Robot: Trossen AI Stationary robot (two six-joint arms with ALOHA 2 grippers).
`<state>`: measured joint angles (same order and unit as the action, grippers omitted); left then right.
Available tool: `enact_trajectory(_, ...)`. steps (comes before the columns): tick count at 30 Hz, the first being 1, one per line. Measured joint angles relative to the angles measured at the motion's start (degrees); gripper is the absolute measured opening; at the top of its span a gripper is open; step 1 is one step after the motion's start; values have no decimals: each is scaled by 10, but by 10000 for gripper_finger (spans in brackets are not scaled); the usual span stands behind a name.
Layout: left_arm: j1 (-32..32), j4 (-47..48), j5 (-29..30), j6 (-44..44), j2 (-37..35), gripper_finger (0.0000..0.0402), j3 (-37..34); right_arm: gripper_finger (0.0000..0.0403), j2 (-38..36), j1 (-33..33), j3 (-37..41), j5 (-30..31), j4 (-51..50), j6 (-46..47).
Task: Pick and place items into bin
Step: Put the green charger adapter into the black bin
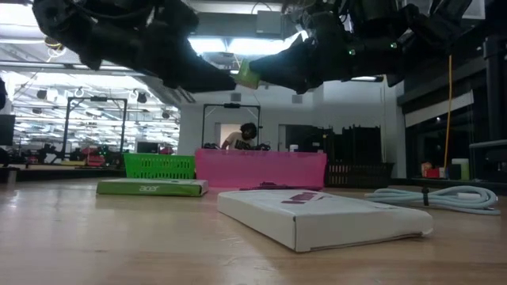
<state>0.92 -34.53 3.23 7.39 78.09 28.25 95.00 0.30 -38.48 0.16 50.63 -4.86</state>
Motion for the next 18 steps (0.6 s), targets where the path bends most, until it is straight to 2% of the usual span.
enact_trajectory(7,22,87,22,9,-62,155,-1,115,-10,0,0,1,-24,-2)
enact_trajectory(12,28,87,85,16,-101,131,-37,115,-60,0,7,1,-75,-1)
enact_trajectory(18,28,87,93,19,-167,88,-75,115,-117,0,54,23,-87,-1)
